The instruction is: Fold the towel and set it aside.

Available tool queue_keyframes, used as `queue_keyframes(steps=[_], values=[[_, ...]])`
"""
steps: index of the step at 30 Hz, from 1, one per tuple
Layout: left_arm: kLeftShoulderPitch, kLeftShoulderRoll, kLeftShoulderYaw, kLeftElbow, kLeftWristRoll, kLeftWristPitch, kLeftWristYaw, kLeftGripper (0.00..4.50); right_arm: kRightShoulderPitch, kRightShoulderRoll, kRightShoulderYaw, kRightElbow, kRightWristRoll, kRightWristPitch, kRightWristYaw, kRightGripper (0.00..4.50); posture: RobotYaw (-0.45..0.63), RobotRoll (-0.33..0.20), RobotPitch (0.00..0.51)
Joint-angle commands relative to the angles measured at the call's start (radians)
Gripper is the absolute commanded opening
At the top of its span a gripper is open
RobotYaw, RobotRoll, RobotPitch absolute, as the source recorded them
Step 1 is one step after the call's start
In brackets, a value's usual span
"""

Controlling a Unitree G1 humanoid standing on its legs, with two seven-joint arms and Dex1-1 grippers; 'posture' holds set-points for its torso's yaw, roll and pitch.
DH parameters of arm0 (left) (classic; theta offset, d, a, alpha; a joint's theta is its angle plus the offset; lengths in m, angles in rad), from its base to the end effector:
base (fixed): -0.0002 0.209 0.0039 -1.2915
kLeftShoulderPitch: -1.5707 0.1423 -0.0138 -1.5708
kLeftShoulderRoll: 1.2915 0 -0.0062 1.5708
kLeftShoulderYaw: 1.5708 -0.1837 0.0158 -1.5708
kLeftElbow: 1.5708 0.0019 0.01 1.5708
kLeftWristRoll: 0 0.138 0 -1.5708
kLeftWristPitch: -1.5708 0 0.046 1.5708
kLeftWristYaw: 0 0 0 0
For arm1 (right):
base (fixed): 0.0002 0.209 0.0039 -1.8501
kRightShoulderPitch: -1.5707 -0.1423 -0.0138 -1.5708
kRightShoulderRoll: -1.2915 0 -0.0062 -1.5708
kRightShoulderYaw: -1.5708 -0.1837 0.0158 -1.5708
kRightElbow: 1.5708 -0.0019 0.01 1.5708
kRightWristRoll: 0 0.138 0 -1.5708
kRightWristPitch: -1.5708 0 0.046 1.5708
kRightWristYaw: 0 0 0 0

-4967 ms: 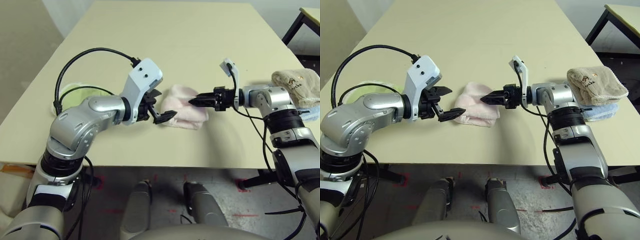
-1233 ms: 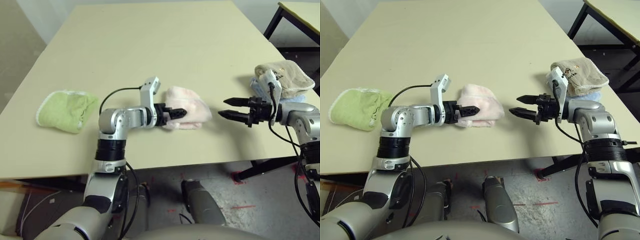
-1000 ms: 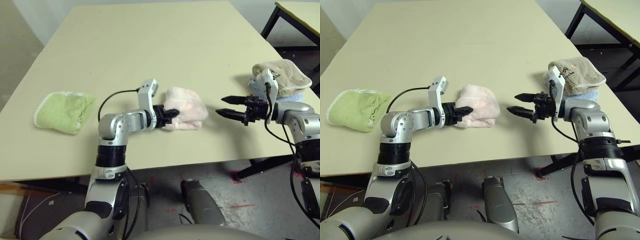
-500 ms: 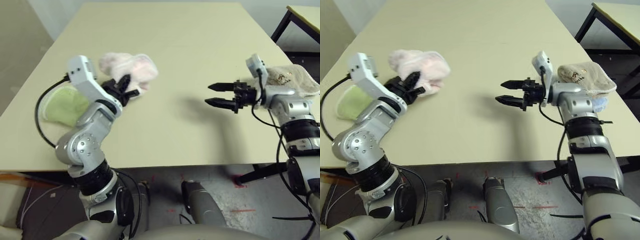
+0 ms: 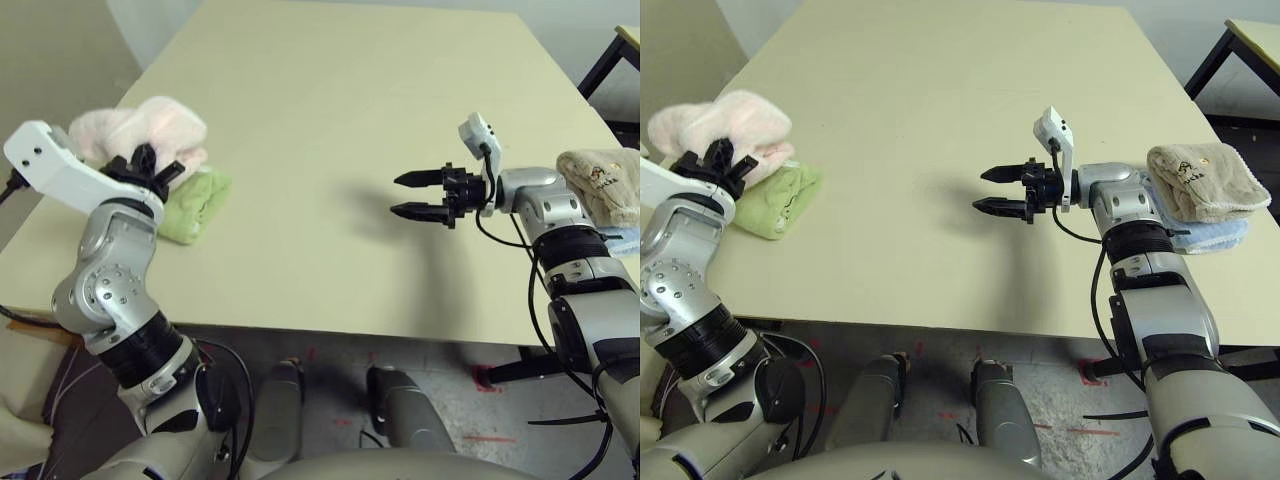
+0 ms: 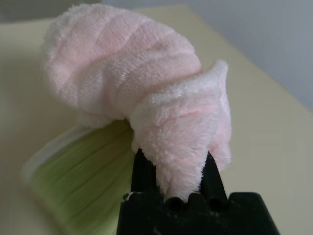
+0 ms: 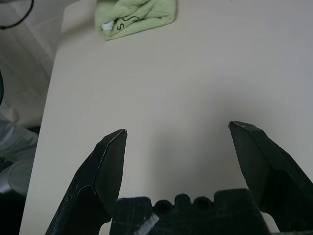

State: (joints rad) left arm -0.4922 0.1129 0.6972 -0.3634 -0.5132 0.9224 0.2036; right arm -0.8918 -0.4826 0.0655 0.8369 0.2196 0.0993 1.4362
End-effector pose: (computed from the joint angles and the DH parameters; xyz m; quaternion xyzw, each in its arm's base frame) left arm 0.2303 0.2451 0.1763 -0.2568 -0.0126 0.1597 0.9531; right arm 0.3466 -0.2305 0.1584 -0.0806 0.0866 0.6116 0.7823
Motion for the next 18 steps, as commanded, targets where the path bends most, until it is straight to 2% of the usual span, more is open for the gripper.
queue_keyframes(steps=[1, 5, 8, 13, 15, 18], values=[[0.024, -0.023, 0.020, 0.026, -0.054, 0.083, 0.038, 1.77, 0.000, 0.003, -0.001, -0.005, -0.007, -0.002, 0.005, 4.50, 0.29, 0.000, 0.123], [0.037, -0.018, 0.041, -0.020, -0.097, 0.181, 0.073, 3.35, 0.003, 0.008, -0.001, -0.008, -0.008, -0.002, -0.001, 4.50, 0.29, 0.000, 0.125], [0.044, 0.030, 0.086, -0.075, -0.137, 0.318, 0.087, 4.47, 0.010, 0.018, -0.001, -0.009, -0.008, -0.004, -0.008, 4.50, 0.30, 0.000, 0.125], [0.025, 0.166, 0.183, -0.160, -0.227, 0.654, 0.005, 4.47, 0.010, 0.035, -0.001, -0.001, -0.010, -0.010, -0.017, 4.50, 0.31, 0.000, 0.125], [0.078, 0.256, 0.175, -0.168, -0.321, 0.692, -0.039, 4.47, 0.006, 0.038, -0.001, 0.006, -0.011, -0.012, -0.018, 4.50, 0.32, 0.000, 0.126], [0.192, 0.402, 0.154, -0.156, -0.520, 0.692, -0.091, 4.47, -0.002, 0.040, -0.006, 0.023, -0.014, -0.017, -0.023, 4.50, 0.32, 0.000, 0.129]])
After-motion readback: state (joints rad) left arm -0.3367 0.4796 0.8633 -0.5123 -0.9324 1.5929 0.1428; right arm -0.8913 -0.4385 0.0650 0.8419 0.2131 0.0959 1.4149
